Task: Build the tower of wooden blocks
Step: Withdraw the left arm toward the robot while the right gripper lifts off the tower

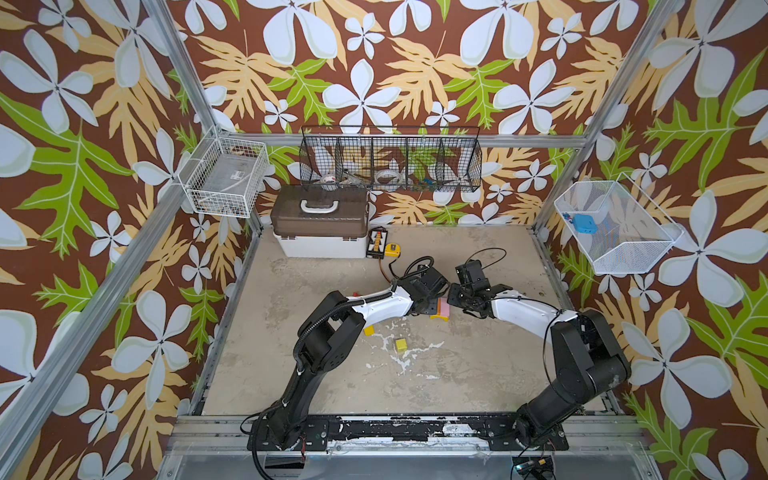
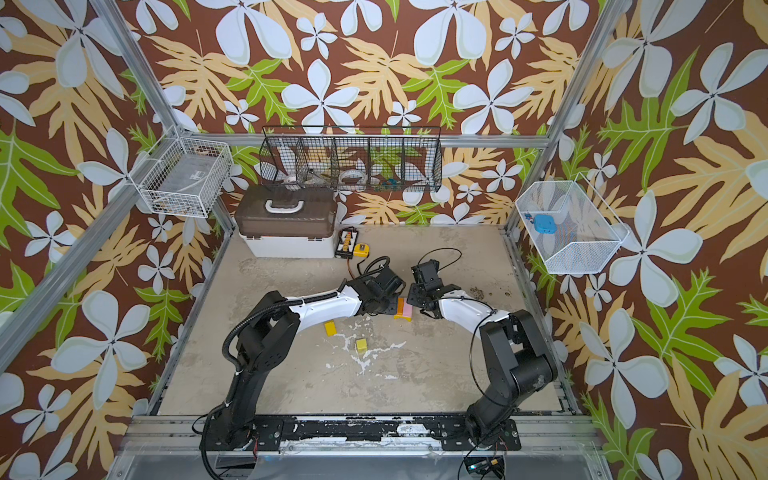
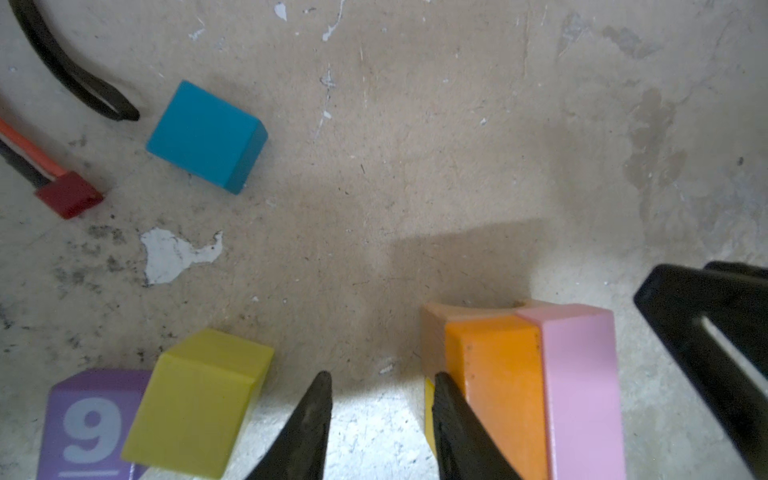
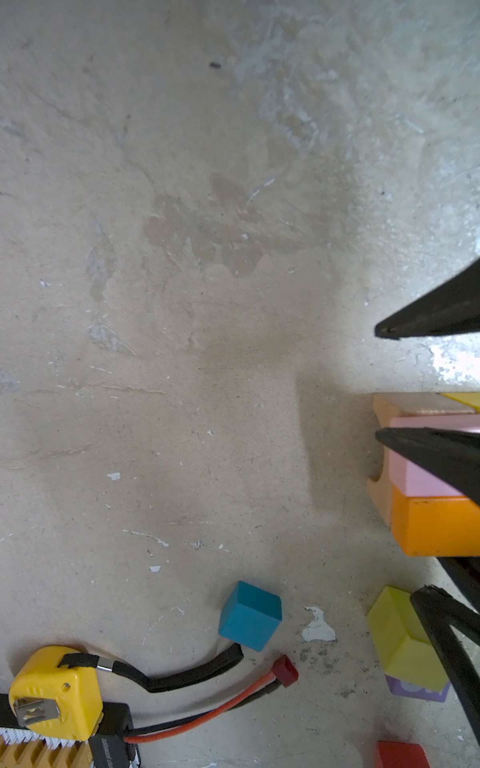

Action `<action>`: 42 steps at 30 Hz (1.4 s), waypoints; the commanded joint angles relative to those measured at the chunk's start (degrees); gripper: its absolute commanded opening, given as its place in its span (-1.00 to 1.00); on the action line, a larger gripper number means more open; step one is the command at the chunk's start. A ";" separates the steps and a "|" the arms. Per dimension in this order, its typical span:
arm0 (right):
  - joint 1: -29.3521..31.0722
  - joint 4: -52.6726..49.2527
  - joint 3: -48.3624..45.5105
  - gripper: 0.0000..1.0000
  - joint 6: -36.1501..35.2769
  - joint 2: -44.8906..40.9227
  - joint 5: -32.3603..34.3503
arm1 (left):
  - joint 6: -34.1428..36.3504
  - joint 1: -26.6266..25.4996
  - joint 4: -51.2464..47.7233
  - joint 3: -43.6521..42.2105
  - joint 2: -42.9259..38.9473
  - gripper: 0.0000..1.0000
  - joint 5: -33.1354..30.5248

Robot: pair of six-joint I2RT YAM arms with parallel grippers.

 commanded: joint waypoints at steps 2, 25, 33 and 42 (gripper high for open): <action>-0.01 -0.31 0.02 -0.26 0.87 -0.10 0.46 | -0.18 0.40 0.71 0.37 0.45 -0.14 0.61; -1.22 0.42 -6.87 -0.22 5.18 -11.23 8.39 | 1.04 1.11 -10.05 3.71 -8.14 -0.15 -10.24; 5.59 0.72 -6.00 -0.11 2.09 -15.34 14.37 | -2.98 2.78 -16.08 -4.62 -33.75 0.11 -27.09; 16.53 5.72 -3.45 -0.01 -6.78 -13.64 16.01 | 4.77 2.85 39.69 -57.93 -64.12 0.72 -35.18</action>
